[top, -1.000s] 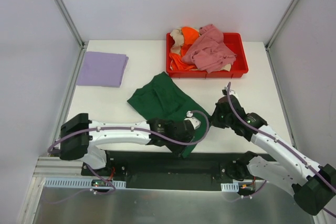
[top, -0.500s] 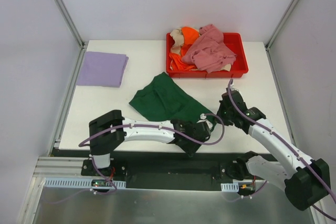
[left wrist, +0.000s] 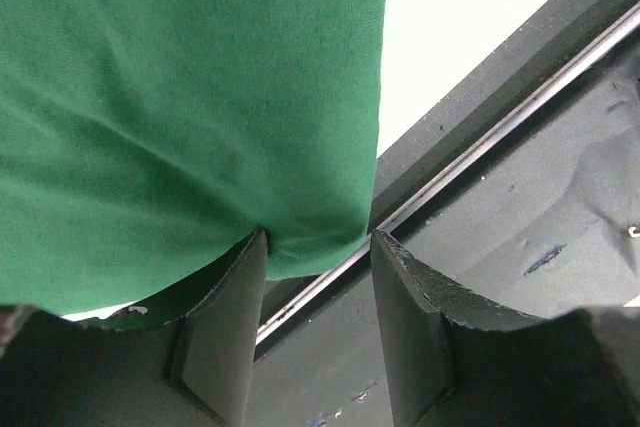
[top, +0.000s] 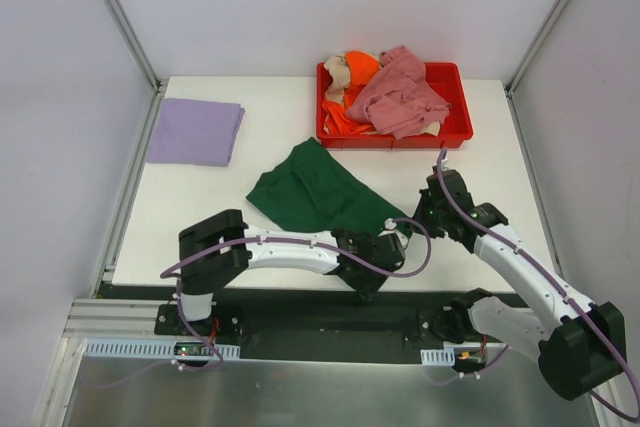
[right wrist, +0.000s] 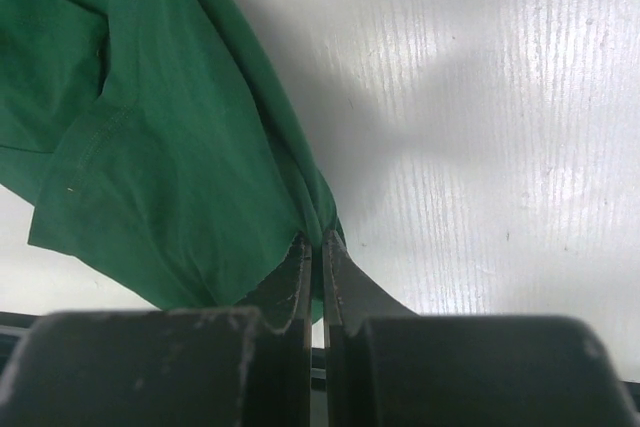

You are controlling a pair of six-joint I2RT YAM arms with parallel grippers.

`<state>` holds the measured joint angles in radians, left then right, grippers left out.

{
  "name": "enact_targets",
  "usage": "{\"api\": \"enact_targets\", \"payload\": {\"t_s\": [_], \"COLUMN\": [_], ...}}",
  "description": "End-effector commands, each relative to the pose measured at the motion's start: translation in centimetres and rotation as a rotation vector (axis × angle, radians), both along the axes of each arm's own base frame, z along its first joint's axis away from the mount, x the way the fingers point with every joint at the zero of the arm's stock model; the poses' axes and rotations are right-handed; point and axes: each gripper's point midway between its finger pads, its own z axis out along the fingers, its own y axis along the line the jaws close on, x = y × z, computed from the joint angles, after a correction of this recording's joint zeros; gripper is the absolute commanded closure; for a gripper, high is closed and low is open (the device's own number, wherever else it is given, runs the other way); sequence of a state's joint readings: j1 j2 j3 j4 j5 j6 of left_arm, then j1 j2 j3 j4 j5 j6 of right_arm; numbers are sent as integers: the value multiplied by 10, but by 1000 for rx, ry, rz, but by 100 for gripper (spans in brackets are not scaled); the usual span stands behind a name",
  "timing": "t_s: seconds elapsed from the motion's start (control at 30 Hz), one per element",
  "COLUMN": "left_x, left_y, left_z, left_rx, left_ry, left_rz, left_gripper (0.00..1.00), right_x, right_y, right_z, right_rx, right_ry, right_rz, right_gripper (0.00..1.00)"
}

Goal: Fold and stack the t-shirts
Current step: Grab one side of the 2/3 rectangular tshirt with both arms

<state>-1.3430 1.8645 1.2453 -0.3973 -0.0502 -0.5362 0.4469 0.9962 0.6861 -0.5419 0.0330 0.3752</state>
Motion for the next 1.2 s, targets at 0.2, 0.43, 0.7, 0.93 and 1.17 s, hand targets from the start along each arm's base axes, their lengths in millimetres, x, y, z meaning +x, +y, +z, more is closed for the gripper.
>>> {"api": "enact_targets", "payload": {"t_s": [0.2, 0.43, 0.7, 0.93, 1.17], "left_x": [-5, -4, 7, -3, -15], "left_y": [-16, -22, -53, -89, -103], "left_z": [-27, 16, 102, 149, 185], "left_rx": [41, -66, -376, -532, -668], "left_ry": [29, 11, 64, 134, 196], "left_rz": [-2, 10, -44, -123, -164], "left_gripper": [84, 100, 100, 100, 100], "right_x": [10, 13, 27, 24, 21], "right_y": [2, -5, -12, -47, -66], "right_z": [7, 12, 51, 80, 101], "right_rx": [26, 12, -16, -127, -196], "right_ry": [-29, -28, -67, -83, -84], "right_rz": [-3, -11, -27, -88, -111], "right_gripper": [99, 99, 98, 98, 97]}}
